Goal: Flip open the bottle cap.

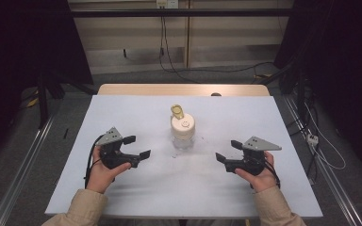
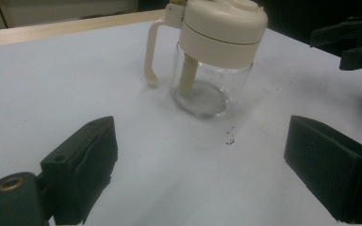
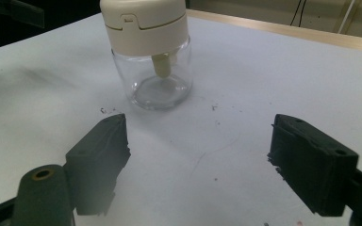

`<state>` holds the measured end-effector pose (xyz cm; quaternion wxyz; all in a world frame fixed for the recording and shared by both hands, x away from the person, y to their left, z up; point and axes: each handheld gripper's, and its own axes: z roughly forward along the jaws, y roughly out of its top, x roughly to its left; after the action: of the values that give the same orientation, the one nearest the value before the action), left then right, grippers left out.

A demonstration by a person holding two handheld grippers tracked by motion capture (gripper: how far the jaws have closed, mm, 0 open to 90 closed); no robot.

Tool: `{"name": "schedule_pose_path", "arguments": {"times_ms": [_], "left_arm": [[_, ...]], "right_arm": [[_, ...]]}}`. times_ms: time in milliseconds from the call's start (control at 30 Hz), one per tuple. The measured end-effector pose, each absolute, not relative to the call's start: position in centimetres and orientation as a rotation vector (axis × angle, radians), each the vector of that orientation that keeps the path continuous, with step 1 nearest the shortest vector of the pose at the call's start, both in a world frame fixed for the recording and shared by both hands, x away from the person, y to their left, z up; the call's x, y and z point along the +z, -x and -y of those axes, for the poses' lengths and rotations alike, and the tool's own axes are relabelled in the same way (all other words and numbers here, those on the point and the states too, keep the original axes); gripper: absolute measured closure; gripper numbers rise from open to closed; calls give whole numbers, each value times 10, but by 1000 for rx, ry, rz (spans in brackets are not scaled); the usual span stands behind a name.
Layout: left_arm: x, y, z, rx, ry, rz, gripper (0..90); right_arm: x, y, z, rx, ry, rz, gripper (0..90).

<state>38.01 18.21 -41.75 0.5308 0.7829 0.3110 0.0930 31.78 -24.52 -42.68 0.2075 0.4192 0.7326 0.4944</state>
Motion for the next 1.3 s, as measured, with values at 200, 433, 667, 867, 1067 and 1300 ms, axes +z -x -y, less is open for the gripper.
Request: {"name": "schedule_pose_path", "arguments": {"times_ms": [200, 433, 667, 867, 1067, 1300], "left_arm": [[-419, -379, -186, 227, -1874, -749, 95], [-420, -376, -191, 240, -1877, -752, 90], [-423, -373, -199, 251, -1895, -763, 87], [-425, -371, -206, 253, -1892, -775, 88], [-425, -369, -213, 261, -1886, -791, 88], [-426, -366, -220, 268, -1885, -799, 88]], "right_arm": [[-430, -314, 250, 1370, -1161, -2038, 191], [-434, -310, 257, 1357, -1177, -2036, 189], [-439, -304, 264, 1347, -1180, -2034, 189], [-442, -297, 272, 1336, -1186, -2027, 188], [-444, -292, 277, 1338, -1200, -2018, 188], [-445, -290, 279, 1335, -1199, -2015, 188]]}}
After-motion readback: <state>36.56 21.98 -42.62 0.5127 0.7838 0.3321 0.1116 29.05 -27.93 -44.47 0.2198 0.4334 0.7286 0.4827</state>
